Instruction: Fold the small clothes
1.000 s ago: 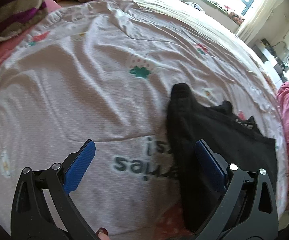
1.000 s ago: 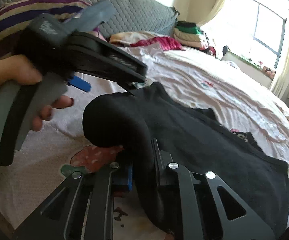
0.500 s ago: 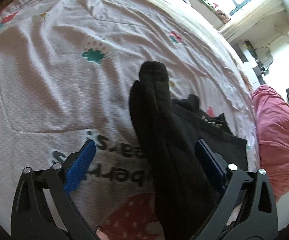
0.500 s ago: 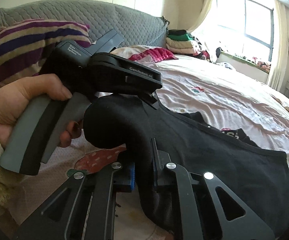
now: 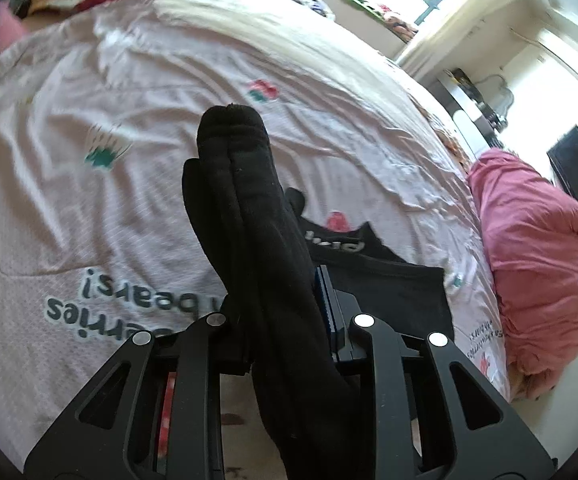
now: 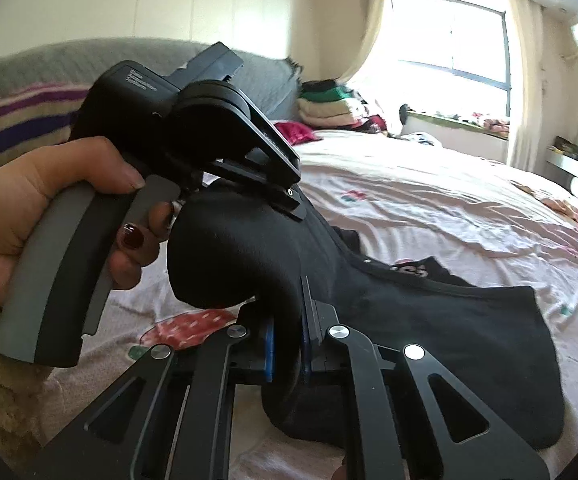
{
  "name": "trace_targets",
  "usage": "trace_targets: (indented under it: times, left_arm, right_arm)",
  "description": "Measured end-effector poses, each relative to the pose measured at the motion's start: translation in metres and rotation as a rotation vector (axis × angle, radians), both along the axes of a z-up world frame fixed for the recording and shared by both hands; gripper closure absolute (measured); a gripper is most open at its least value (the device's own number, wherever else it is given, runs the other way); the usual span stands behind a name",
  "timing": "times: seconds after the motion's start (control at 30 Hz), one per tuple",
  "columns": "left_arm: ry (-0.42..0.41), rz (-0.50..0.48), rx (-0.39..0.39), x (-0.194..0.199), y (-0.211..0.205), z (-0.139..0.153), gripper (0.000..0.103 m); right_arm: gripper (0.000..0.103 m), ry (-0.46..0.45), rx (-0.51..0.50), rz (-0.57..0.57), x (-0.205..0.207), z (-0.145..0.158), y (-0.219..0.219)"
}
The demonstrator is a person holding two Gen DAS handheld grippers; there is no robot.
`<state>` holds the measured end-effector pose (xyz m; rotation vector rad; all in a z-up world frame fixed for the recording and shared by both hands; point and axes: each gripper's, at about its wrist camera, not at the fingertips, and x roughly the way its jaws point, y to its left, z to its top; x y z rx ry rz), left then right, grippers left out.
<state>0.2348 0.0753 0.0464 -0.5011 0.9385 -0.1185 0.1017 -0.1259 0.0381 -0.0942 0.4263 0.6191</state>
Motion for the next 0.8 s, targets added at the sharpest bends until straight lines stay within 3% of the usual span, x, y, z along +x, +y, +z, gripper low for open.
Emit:
trace_targets:
  times: [0.3, 0.8]
  left_arm:
    - [-0.041, -0.064, 0.026, -0.003, -0.051, 0.024, 0.085]
    - [-0.032, -0.158, 0.029, 0.009, -0.121, 0.024, 0.085]
  right_arm:
    - [0.095, 0.015, 0.076, -0.076, -0.010, 0.011, -0.042]
    - [0.095, 0.067, 0.130, -0.190, -0.016, 0.008, -0.098]
